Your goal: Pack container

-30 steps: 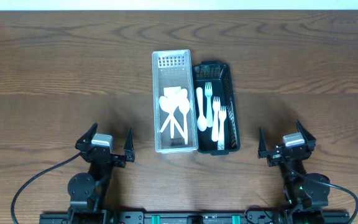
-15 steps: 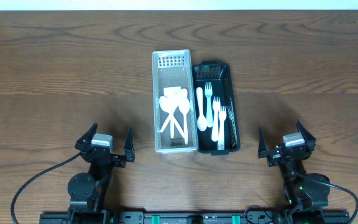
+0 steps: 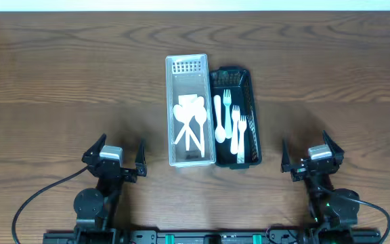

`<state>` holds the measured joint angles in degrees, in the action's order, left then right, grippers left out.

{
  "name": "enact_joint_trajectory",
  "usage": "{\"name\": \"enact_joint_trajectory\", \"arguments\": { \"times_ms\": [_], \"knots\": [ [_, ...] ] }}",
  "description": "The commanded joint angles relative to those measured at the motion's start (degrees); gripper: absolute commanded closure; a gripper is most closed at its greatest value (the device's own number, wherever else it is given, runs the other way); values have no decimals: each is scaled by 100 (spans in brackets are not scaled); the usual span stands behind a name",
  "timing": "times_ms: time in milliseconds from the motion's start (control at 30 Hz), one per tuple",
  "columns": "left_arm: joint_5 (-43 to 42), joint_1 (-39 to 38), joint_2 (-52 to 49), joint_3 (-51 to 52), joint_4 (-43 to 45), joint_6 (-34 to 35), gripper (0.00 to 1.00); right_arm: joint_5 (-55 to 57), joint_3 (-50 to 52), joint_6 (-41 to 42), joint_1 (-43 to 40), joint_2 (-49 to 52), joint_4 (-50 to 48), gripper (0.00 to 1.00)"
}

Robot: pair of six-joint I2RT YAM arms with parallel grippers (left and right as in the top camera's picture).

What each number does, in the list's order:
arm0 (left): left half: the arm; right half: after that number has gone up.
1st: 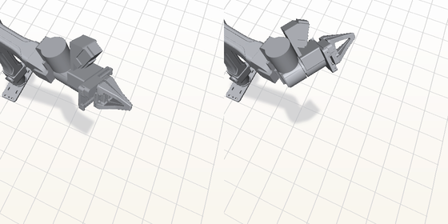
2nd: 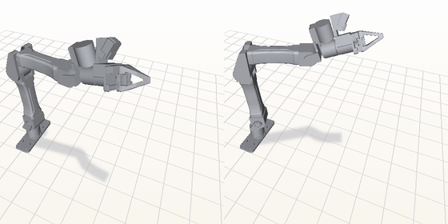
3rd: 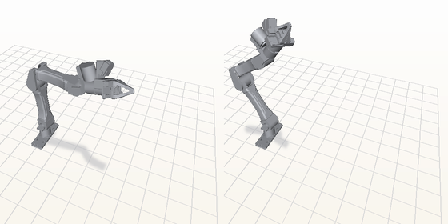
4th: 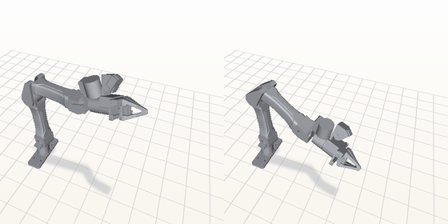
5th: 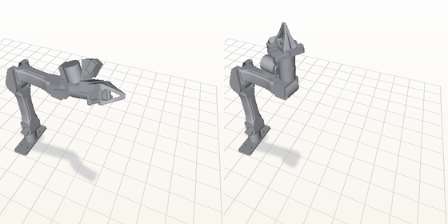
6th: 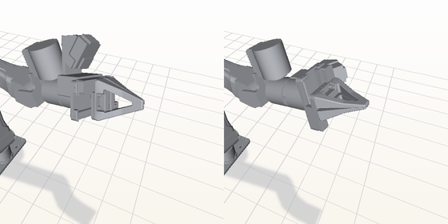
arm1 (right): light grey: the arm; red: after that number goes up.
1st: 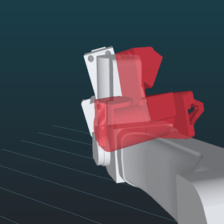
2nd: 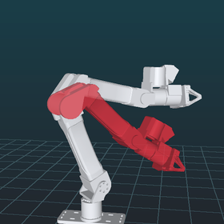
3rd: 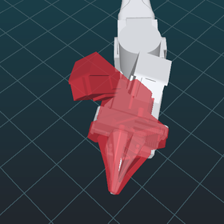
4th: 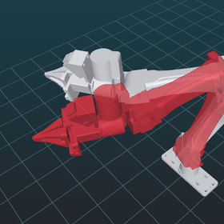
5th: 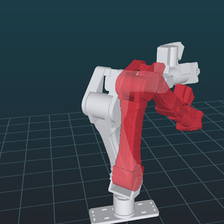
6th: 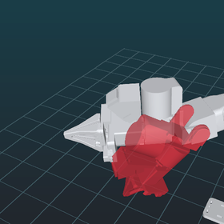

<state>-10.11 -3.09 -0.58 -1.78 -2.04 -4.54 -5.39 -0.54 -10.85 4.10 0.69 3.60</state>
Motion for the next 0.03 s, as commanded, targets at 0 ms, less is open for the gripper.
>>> {"name": "enact_joint_trajectory", "arguments": {
  "times_ms": [0],
  "knots": [
    [28,28,35,155,-105,9,2,22,20,-55,46,-31,9,1]
  ]
}}
